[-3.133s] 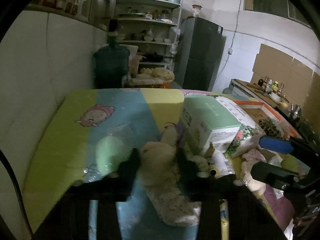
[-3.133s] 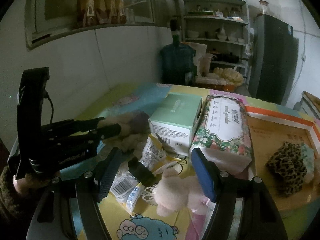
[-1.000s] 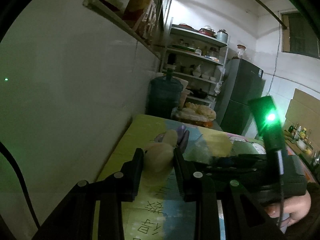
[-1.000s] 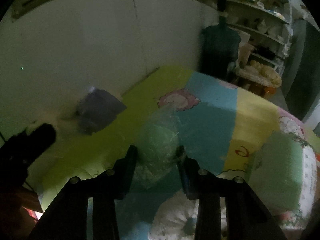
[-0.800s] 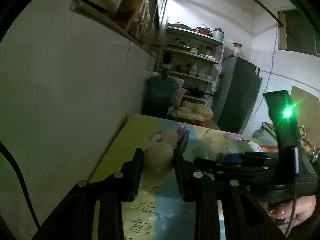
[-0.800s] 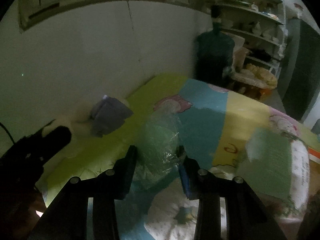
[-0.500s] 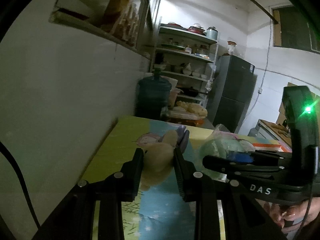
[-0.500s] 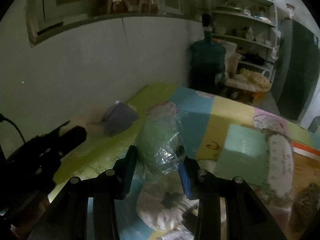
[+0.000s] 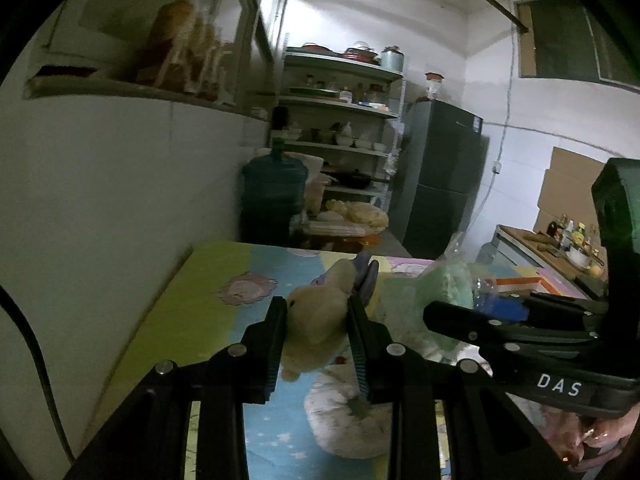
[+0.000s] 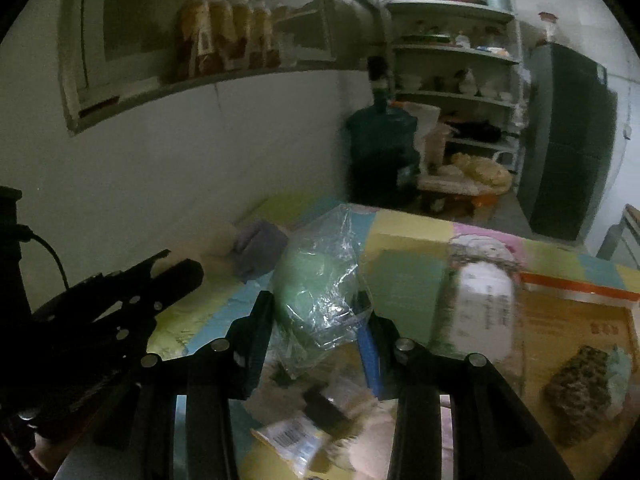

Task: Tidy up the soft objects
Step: 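Carry the plush bunny and green-ball bag over the orange-rimmed tray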

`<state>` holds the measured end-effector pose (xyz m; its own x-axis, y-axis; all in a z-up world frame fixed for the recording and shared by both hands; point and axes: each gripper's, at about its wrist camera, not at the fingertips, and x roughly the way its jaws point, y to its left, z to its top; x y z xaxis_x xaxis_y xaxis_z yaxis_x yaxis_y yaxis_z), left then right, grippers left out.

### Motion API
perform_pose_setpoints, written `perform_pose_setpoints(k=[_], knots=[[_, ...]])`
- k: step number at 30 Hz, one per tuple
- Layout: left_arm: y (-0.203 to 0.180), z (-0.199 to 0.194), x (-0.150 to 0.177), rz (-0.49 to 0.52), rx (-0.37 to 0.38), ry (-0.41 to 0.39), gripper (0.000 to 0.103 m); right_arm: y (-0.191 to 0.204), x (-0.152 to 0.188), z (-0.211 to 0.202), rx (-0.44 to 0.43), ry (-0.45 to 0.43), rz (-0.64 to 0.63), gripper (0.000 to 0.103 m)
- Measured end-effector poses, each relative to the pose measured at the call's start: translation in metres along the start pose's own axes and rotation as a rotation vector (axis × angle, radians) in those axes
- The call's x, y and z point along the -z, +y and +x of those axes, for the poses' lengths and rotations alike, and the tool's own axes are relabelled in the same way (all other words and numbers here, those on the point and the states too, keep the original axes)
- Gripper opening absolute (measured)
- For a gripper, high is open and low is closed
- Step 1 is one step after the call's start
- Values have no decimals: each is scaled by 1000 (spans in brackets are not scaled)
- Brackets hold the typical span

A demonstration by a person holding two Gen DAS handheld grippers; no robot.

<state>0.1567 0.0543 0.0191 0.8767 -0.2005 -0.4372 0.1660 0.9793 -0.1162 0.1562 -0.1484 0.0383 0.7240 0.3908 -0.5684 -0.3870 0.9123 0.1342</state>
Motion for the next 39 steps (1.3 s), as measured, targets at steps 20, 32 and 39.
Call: perform_pose_setpoints(k=[20, 32, 39], knots=[[-90, 21, -5, 101, 109, 34, 31, -80, 27, -58, 92, -72, 109, 41], [-139, 33, -6, 145, 193, 57, 31, -123, 42, -88, 150, -107, 177, 41], [-169, 41, -5, 163, 251, 69, 31, -156, 58, -112, 203, -131, 232, 41]])
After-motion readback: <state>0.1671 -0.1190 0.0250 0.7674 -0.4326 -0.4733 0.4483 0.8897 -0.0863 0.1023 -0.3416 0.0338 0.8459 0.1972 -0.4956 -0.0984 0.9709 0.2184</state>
